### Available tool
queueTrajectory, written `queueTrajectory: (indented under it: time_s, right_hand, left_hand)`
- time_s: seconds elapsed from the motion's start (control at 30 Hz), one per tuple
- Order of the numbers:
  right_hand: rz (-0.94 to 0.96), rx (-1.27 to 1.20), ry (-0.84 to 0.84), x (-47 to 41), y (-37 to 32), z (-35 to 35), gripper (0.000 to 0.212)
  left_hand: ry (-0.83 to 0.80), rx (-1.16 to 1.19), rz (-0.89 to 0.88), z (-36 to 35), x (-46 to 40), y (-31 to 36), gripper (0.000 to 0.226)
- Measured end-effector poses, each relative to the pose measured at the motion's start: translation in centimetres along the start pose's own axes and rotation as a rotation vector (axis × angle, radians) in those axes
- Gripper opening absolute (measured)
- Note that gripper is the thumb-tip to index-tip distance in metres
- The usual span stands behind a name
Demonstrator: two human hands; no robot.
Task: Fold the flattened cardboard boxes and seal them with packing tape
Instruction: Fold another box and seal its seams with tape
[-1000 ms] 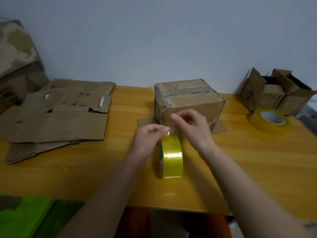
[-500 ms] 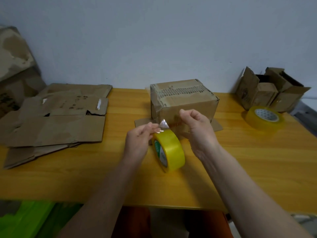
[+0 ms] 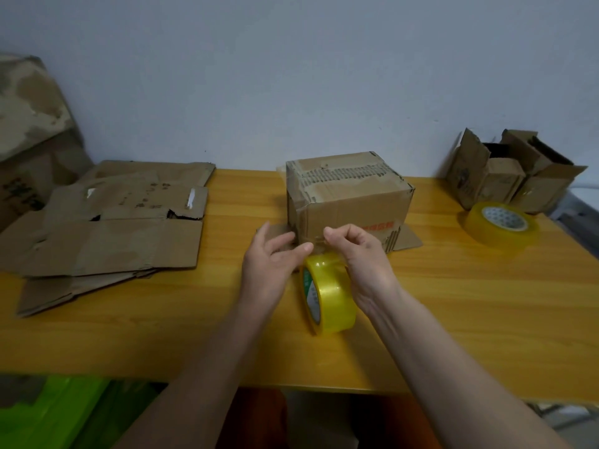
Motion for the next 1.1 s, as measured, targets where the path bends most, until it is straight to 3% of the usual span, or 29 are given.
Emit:
queueTrajectory:
  time_s: [0.1, 0.33, 0.5, 0.6, 0.87, 1.0, 1.1]
  right_hand:
    - [0.026, -0.016, 0.001, 0.1, -0.3, 0.2, 0.023]
    - [0.038, -0.059, 0.033, 0.4, -0.2, 0.5, 0.025]
    - [0.065, -0.051, 0.048, 0.4, -0.4, 0.9, 0.026]
    - [0.07, -0.067, 0.055, 0.5, -0.4, 0.8, 0.025]
    - [0.102, -0.042, 0.048, 0.9, -0.5, 0.8, 0.028]
    - [0.17, 0.173, 0.035, 1.0, -0.9, 1.1, 0.021]
    - [0.217, 0.521, 0.024, 1.2, -1.4, 1.1, 0.01]
  left_hand:
    - [-0.058, -0.039, -0.093, -0.6, 0.7, 0.7, 0.076]
    - [0.07, -0.098, -0.273, -0.1, 1.2, 1.7, 0.036]
    - [0.048, -0.284, -0.427, -0.6, 1.4, 2.3, 0.034]
    - [-0.024, -0.332, -0.408, -1.3, 1.4, 2.3, 0.041]
    - [0.022, -0.384, -0.479, -1.5, 1.1, 2.9, 0.021]
    - [0.124, -0.62, -0.648, -1.7, 1.3, 3.5, 0.009]
    - [0.216, -0.682, -0.598, -1.5, 1.1, 3.2, 0.005]
Point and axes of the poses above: each hand's wrist, its own x-axis away from the middle knuckle, its own z-axis out of the back of the hand, y = z × x, the point moved 6 cm from there along -x, towards the middle knuckle, and after that the axes turned 2 degrees about -z, right-handed, at the moved point
